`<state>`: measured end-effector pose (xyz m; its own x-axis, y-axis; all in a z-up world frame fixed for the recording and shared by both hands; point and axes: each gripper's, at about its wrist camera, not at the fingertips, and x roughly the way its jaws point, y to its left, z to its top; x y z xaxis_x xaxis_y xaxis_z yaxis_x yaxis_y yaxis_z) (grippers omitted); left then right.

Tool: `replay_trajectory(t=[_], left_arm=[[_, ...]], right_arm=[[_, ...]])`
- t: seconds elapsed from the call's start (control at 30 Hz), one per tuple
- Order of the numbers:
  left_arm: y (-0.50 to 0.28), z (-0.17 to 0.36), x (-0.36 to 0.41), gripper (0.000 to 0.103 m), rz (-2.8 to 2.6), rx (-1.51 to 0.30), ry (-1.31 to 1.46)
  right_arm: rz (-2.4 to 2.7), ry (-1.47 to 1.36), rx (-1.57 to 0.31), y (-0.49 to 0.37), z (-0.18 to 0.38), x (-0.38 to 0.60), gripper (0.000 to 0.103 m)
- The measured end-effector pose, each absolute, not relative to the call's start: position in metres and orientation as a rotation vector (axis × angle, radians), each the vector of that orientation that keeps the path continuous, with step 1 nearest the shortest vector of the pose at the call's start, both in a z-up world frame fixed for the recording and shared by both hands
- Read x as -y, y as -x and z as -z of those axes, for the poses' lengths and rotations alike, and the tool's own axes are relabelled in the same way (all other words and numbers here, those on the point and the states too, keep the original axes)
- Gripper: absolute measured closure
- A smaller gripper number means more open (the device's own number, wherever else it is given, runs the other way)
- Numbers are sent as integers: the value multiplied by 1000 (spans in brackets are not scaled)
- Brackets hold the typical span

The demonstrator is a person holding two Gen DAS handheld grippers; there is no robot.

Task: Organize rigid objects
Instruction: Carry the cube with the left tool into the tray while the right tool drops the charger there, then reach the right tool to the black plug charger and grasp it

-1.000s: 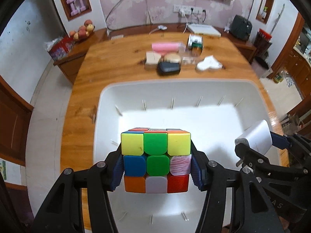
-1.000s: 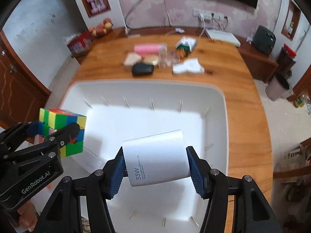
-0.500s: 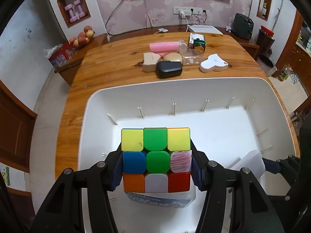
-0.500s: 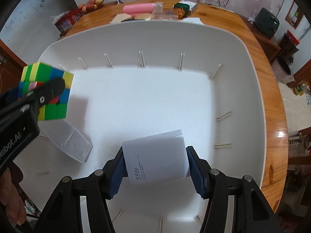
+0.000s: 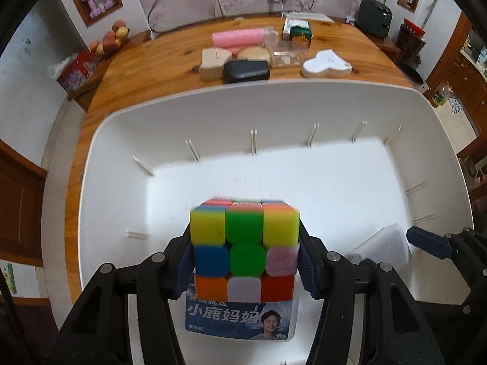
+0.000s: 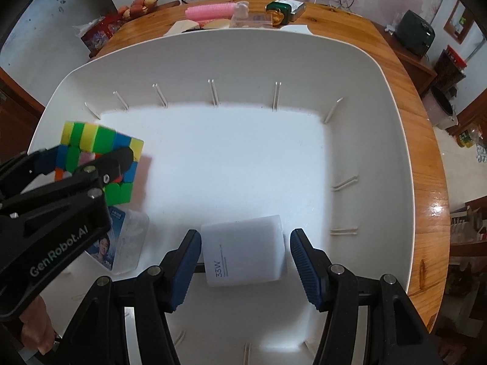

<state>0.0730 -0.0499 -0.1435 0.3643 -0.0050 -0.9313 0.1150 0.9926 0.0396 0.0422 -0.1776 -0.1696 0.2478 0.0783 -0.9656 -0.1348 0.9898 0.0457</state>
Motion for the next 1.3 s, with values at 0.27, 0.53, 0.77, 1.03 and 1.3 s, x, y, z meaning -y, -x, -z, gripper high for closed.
replay_trajectory(t=[0.27,0.53,0.77,1.03,1.3], left_arm=[[-62,150,51,30,66,-1246,-102],[-59,137,46,14,61,-1207,-78],[-60,121,34,14,59,-1187,-54],[-83,76,18,14,27,-1140,-80],[-123,10,11,14,-1,-1024,-129]], right_arm=[[-152,36,-1296,-39,168,179,41],[-151,40,-1265,-29,157,181,41],[-146,46,-1233,-30,147,179,36],[-176,42,-1179,-40,117,175,35],[-227,-4,-1111,-73,52,175,32]])
